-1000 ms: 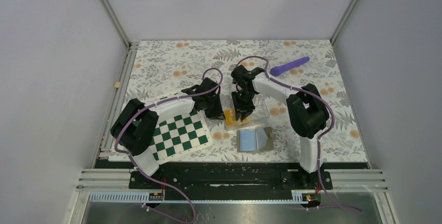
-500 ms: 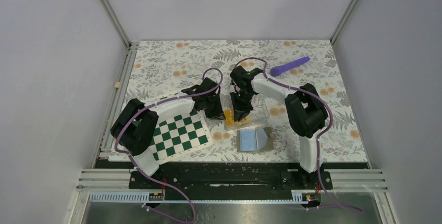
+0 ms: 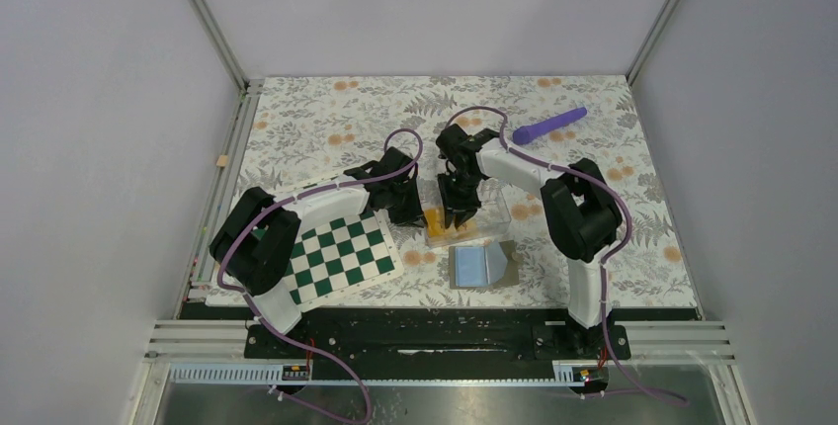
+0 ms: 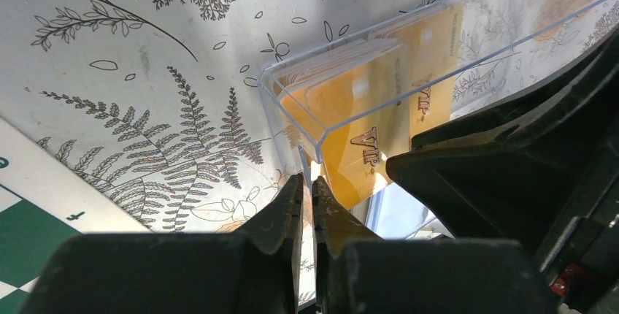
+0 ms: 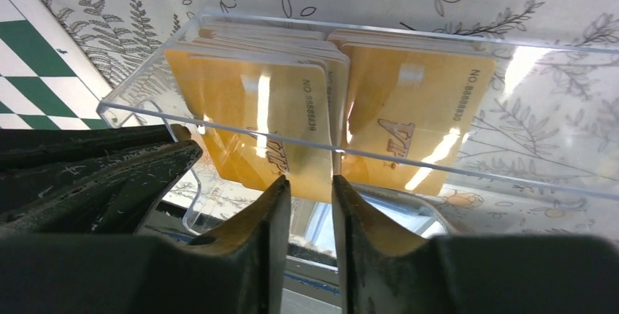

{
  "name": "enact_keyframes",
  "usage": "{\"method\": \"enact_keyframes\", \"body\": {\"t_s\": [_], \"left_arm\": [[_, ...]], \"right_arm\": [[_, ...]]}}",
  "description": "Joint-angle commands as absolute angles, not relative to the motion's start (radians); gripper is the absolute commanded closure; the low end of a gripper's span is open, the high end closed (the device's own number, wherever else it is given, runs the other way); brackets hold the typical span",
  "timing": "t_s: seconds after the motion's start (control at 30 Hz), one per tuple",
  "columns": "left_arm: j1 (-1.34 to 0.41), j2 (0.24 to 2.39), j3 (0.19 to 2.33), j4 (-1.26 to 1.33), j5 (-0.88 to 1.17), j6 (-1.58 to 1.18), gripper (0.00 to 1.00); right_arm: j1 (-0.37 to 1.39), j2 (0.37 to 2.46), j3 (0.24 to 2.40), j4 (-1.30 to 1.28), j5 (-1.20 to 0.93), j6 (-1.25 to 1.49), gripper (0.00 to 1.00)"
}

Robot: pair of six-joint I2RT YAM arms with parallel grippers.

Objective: Put the credit cards into the card holder
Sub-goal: Pick up the credit card from the storage box.

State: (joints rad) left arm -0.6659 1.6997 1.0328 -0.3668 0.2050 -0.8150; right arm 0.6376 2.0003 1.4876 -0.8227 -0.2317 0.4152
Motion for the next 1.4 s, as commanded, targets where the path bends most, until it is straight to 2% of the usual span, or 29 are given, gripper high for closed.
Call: {"method": "enact_keyframes", "body": {"t_s": [0.0, 0.13, 0.27, 0.4, 0.57, 0.67, 1.1, 1.2, 1.37], "left_arm": [[-0.687, 1.739, 1.029, -0.409, 0.188, -0.782, 1.00], [-0.686, 1.739, 1.028, -0.410, 0.189, -0.781, 1.00], [-0.687, 1.742, 1.030, -0.410, 0.188, -0.782, 1.00], [-0.687, 1.745, 1.034, -0.410, 0.189, -0.782, 1.00], [-0.687, 1.746, 1.035, -0.410, 0.191, -0.783, 1.00], [-0.686, 1.746, 1.034, -0.411, 0.191, -0.782, 1.00], [-0.689, 1.744, 1.029, -0.411, 0.190, -0.782, 1.00], [-0.687, 1.742, 1.030, -0.415, 0.188, -0.782, 1.00], [-0.688, 1.744, 1.032, -0.414, 0.189, -0.784, 1.00]], "right_arm": [[0.647, 2.028, 1.495, -0.807, -0.297, 0.425, 0.72], [0.648, 2.021, 1.495, -0.798, -0.313, 0.430, 0.89], [0.651, 2.027, 1.511, -0.797, -0.340, 0.430, 0.91], [0.652, 2.011, 1.505, -0.795, -0.323, 0.433, 0.85], [0.652, 1.977, 1.483, -0.795, -0.250, 0.437, 0.63], [0.651, 1.982, 1.481, -0.795, -0.244, 0.440, 0.56], [0.652, 2.023, 1.456, -0.733, -0.354, 0.462, 0.54], [0.652, 2.016, 1.450, -0.711, -0.388, 0.461, 0.55], [0.652, 1.980, 1.443, -0.688, -0.423, 0.462, 0.79]]}}
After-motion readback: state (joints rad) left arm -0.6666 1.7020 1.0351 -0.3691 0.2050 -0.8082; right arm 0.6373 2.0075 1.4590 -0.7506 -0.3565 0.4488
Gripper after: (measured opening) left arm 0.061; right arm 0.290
